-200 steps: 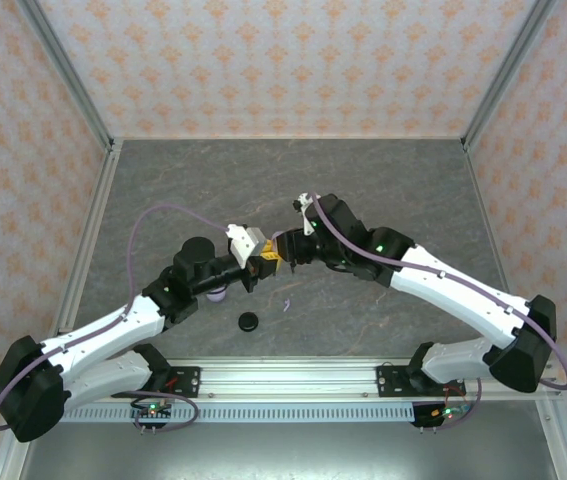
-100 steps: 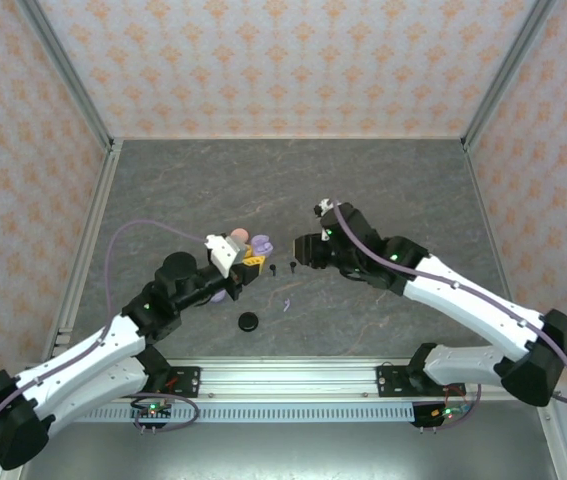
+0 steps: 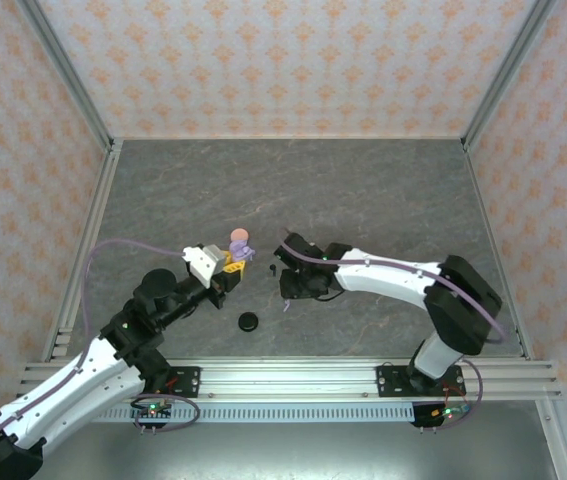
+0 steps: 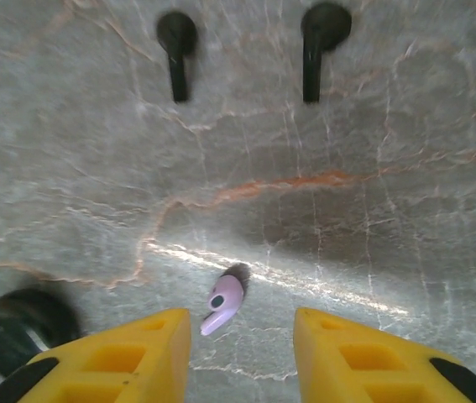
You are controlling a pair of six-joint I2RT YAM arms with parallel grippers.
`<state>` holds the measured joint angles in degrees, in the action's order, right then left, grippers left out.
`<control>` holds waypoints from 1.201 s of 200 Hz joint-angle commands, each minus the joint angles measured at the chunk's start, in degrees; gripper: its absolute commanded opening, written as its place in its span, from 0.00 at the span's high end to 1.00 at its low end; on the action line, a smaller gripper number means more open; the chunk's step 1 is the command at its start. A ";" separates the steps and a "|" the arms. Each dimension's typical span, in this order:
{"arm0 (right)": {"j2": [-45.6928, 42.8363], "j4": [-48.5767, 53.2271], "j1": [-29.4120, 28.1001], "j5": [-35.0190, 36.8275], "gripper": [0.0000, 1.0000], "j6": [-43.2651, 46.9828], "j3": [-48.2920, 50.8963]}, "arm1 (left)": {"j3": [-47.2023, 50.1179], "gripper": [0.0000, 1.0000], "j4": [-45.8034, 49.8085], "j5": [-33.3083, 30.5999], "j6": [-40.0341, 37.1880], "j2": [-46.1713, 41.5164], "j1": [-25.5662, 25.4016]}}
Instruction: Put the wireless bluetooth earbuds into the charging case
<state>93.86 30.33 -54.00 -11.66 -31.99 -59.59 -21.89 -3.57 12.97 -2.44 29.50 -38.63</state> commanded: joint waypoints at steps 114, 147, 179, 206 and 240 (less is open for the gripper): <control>10.68 2.15 -2.86 -1.26 0.66 -1.00 -6.14 | 2.55 1.00 0.41 -1.85 -0.60 -2.58 -0.48; 11.12 2.63 -2.93 -1.43 0.74 -0.94 -6.17 | 2.55 1.00 0.24 -1.87 -0.55 -2.49 -0.48; 10.29 3.06 -2.91 -1.05 0.79 -0.66 -5.55 | 2.47 1.00 0.21 -1.74 -0.47 -2.50 -0.48; 7.13 2.72 -2.95 1.52 0.82 1.15 -4.65 | 2.47 1.00 0.07 -1.70 -0.21 -2.38 -0.48; -0.29 2.09 -2.95 6.65 0.83 6.13 -4.17 | 2.55 1.00 -2.35 -0.19 1.46 -1.60 -0.48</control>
<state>100.75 31.73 -56.60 -10.57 -30.15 -64.16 -19.70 -2.79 12.58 -2.44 27.53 -38.63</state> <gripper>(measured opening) 0.174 0.183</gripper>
